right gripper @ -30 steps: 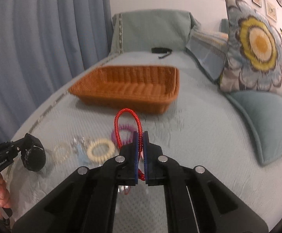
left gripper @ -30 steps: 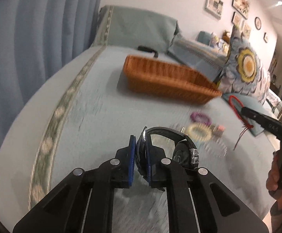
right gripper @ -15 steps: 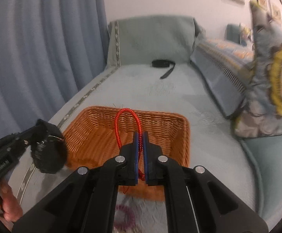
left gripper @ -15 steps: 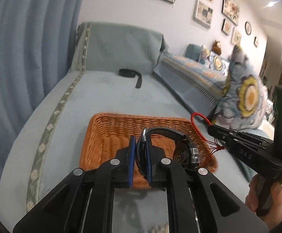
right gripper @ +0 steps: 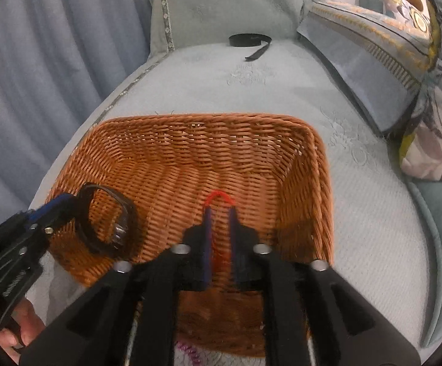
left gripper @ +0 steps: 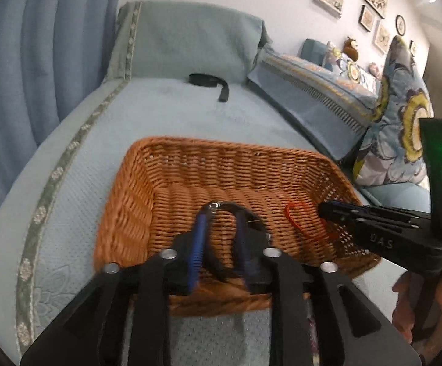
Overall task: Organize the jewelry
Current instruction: 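Carry the watch and red bracelet into the basket and open both tools, then grasp the clear bead bracelet with the left tool while the right tool grasps another bead bracelet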
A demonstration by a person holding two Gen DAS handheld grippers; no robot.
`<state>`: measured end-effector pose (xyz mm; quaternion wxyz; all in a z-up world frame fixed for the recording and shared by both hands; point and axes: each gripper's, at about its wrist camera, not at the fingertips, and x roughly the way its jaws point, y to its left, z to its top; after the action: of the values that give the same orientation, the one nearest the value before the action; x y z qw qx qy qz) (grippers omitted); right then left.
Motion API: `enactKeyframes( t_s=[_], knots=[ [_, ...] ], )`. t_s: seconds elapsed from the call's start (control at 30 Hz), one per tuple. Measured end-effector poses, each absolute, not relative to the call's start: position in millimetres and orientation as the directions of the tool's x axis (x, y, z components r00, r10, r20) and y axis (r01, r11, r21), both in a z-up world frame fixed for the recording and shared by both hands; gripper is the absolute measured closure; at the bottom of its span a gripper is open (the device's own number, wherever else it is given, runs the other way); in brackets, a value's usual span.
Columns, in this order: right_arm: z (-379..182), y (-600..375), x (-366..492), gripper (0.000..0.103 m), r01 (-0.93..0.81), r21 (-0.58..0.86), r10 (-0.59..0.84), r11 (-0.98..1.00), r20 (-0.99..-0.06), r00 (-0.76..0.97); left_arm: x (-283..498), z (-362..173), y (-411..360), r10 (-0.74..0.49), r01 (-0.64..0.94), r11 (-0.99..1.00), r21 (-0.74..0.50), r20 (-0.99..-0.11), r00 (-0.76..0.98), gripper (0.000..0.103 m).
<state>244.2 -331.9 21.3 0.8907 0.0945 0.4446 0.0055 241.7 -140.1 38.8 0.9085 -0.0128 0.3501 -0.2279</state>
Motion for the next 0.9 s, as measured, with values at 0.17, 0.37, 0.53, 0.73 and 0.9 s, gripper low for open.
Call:
enactKeyframes(
  t_s=[0.17, 0.37, 0.53, 0.73, 0.9],
  knots=[
    [35, -328, 222, 0.068, 0.042, 0.184, 0.116, 0.982, -0.764, 0.635, 213, 61, -122, -0.461, 0.426, 0.88, -0.208, -0.59, 0.663, 0.07],
    [57, -316, 165, 0.068, -0.024, 0.206, 0.167, 0.978, -0.714, 0.68, 160, 82, -89, -0.483, 0.433, 0.872, -0.227, -0.535, 0.693, 0.067],
    [60, -308, 114, 0.068, -0.052, 0.235, 0.203, 0.971, -0.681, 0.704, 116, 76, -62, -0.465, 0.408, 0.884, -0.229, -0.526, 0.712, 0.067],
    [37, -290, 54, 0.068, -0.053, 0.197, 0.177, 0.979, -0.695, 0.696, 82, 40, -42, -0.455, 0.378, 0.89, -0.256, -0.578, 0.677, 0.067],
    [7, -282, 31, 0.068, -0.018, 0.141, 0.118, 0.99, -0.741, 0.661, 76, 9, -37, -0.442, 0.343, 0.896, -0.282, -0.626, 0.642, 0.067]
  ],
)
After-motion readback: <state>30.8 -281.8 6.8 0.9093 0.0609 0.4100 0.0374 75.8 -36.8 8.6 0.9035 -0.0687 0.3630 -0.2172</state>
